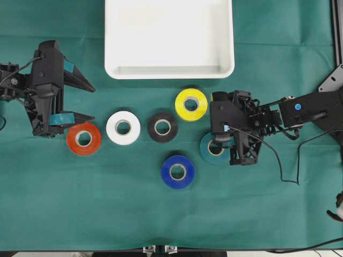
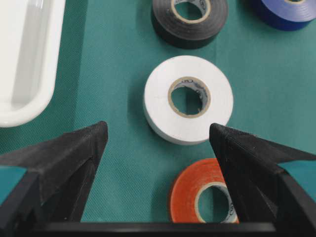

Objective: Put the tape alternately from left to right into the white case.
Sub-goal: 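Close the right gripper on the teal roll and lift it, then carry the teal roll into the white tray and release it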

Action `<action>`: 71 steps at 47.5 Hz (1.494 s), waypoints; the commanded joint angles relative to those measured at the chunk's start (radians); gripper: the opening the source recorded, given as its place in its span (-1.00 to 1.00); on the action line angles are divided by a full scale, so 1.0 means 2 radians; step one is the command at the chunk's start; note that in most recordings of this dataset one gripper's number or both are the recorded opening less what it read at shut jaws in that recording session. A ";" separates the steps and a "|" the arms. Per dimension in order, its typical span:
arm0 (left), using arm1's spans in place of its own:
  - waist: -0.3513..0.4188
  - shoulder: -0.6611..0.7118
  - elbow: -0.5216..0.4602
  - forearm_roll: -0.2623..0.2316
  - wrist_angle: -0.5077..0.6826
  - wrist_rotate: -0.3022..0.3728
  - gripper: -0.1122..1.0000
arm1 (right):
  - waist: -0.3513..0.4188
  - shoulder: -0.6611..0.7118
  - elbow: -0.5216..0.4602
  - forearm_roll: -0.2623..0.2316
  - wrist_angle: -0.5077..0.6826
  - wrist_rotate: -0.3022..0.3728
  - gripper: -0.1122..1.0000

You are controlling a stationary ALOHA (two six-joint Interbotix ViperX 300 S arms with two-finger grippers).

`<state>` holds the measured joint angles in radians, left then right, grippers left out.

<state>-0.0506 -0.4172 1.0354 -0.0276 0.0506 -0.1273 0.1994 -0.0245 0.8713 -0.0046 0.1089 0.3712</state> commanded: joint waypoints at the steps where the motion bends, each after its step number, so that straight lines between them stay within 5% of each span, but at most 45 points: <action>1: -0.002 -0.002 -0.002 -0.001 -0.003 0.000 0.26 | -0.001 -0.018 -0.014 -0.001 0.004 0.001 -0.36; 25: -0.002 -0.002 -0.001 -0.001 -0.007 0.000 0.26 | -0.003 -0.073 -0.028 -0.001 0.027 0.001 -0.36; 36: -0.002 -0.002 -0.002 -0.001 -0.007 0.000 0.26 | -0.038 -0.073 -0.034 -0.002 0.027 -0.001 -0.36; 71: -0.002 -0.002 0.000 -0.001 -0.007 0.000 0.26 | -0.227 -0.073 -0.058 -0.121 0.031 -0.002 -0.36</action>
<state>-0.0506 -0.4157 1.0370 -0.0276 0.0445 -0.1273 -0.2270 -0.1488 0.7823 -0.2286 0.1764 0.3697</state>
